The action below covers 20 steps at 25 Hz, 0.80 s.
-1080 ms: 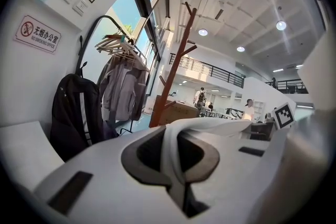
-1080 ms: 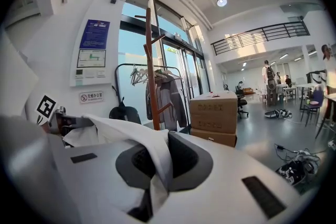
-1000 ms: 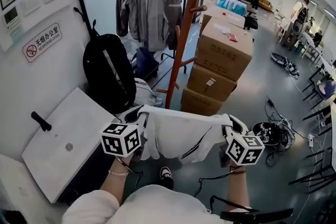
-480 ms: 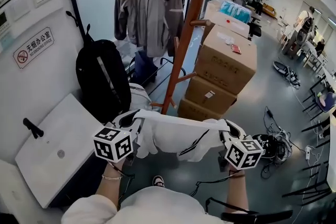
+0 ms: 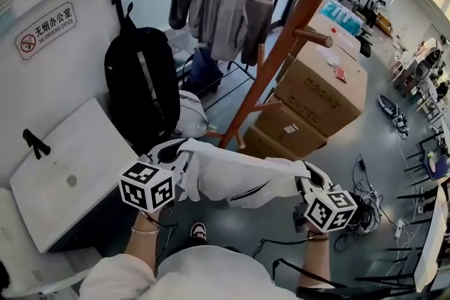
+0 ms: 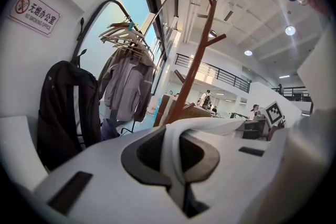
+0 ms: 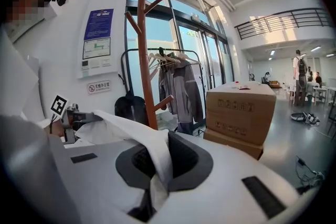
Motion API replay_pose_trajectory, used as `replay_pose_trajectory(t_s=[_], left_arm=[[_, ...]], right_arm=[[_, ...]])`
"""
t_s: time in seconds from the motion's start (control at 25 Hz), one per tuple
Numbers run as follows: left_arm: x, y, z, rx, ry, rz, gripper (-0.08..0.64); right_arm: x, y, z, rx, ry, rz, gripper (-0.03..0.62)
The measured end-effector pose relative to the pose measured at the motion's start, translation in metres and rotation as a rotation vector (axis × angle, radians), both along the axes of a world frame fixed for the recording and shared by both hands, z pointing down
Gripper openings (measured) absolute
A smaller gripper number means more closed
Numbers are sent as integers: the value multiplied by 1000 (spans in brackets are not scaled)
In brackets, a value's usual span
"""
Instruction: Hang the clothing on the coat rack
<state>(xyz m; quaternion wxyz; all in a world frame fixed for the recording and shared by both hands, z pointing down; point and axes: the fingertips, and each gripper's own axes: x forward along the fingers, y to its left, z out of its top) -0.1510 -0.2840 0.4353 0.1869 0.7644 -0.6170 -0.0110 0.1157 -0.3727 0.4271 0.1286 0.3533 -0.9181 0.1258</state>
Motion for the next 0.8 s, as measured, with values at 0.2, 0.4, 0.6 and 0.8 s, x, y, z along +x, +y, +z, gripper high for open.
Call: replay_pose_trajectory(t_s=[0.2, 0.4, 0.6, 0.8], left_arm=[[-1, 12, -2, -20, -24, -22, 18], [1, 22, -14, -48, -78, -66, 18], [5, 21, -29, -37, -80, -84, 18], [9, 2, -55, -6, -124, -63, 18]], right_arm=[[-9, -4, -4, 8, 0, -94, 28], [-17, -14, -10, 8, -14, -178, 28], [-19, -24, -26, 41, -40, -239, 28], [-18, -47, -52, 83, -88, -238, 28]])
